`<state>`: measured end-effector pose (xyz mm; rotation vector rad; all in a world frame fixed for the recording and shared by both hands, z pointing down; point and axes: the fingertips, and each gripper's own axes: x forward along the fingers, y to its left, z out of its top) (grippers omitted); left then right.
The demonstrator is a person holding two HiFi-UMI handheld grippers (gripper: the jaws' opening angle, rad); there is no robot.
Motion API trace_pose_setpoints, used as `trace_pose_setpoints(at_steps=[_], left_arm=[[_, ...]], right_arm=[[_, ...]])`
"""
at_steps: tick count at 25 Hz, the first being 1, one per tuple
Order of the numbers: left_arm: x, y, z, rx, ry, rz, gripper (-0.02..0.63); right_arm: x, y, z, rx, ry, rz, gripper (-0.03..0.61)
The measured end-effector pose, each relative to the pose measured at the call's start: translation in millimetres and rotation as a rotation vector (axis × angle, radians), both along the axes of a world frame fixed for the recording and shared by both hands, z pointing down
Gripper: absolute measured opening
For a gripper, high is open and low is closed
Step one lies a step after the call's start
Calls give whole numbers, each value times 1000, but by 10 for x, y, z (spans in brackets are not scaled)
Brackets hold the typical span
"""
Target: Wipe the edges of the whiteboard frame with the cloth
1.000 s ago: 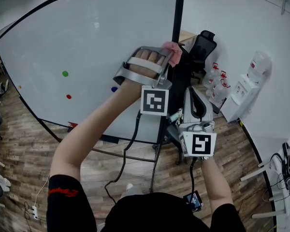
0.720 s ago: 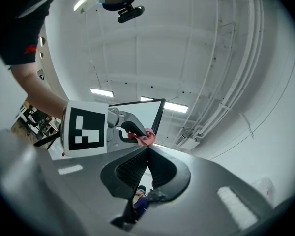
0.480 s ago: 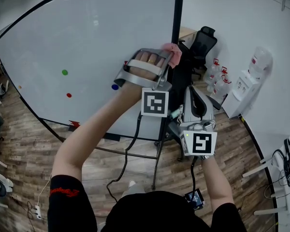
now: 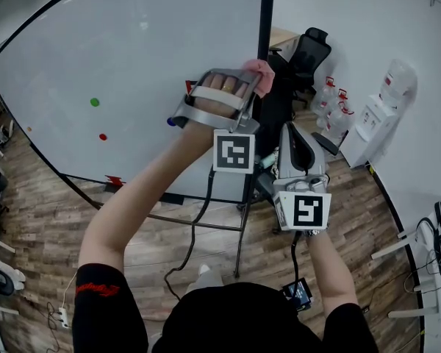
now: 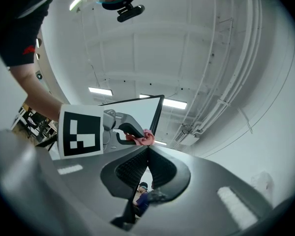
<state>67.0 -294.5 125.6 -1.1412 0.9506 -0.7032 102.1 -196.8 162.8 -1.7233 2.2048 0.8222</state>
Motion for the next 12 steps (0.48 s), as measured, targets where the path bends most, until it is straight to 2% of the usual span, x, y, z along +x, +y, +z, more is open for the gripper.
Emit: trace_pose_setpoints(at_steps=[12], left_arm=[[-10, -34, 181, -34, -4, -2, 43]], right_arm=[[-11, -17, 88, -28, -10, -7, 2]])
